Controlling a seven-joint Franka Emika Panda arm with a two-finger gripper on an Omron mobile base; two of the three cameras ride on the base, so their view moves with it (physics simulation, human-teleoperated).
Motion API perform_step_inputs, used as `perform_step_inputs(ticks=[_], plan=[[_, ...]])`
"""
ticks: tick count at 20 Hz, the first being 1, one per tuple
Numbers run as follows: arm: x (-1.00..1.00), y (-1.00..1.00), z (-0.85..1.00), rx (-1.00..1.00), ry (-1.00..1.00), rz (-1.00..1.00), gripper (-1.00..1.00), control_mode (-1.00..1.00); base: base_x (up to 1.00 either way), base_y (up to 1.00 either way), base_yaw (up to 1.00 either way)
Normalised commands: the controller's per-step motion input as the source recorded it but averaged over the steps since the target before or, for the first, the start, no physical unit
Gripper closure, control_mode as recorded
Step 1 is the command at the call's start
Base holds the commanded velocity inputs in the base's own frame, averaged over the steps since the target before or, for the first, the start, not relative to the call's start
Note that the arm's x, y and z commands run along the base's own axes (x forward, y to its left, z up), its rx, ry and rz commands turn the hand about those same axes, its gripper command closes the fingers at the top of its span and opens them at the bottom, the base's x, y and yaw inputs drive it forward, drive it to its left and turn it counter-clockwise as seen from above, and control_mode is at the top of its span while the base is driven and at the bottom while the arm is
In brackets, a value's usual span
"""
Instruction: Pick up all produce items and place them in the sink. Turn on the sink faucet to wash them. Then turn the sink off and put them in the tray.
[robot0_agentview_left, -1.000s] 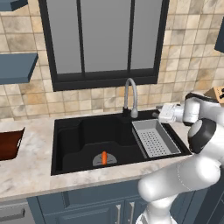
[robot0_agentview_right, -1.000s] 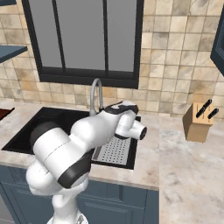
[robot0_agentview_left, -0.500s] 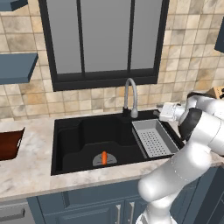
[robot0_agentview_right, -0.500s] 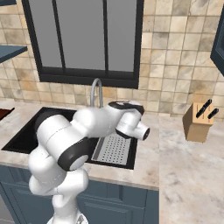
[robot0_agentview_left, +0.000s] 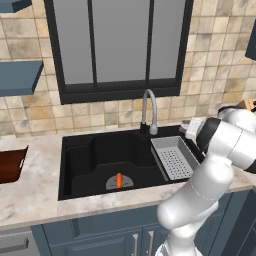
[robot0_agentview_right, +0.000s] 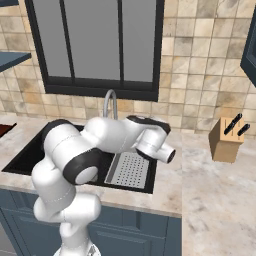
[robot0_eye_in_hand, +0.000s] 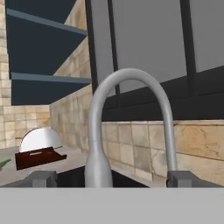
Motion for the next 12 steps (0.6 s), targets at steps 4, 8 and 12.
perform_step_inputs(ticks=[4,8,12], plan=[[0.00,-0.32,-0.13,0.00,0.09,-0.06,-1.00,-1.00,0.00,0.00,0.00],[0.00,-0.23,-0.11,0.00,0.15,-0.04,-1.00,-1.00,0.00,0.00,0.00],[0.00,-0.18,-0.04,0.00,0.14,-0.02,-1.00,-1.00,0.00,0.00,0.00]])
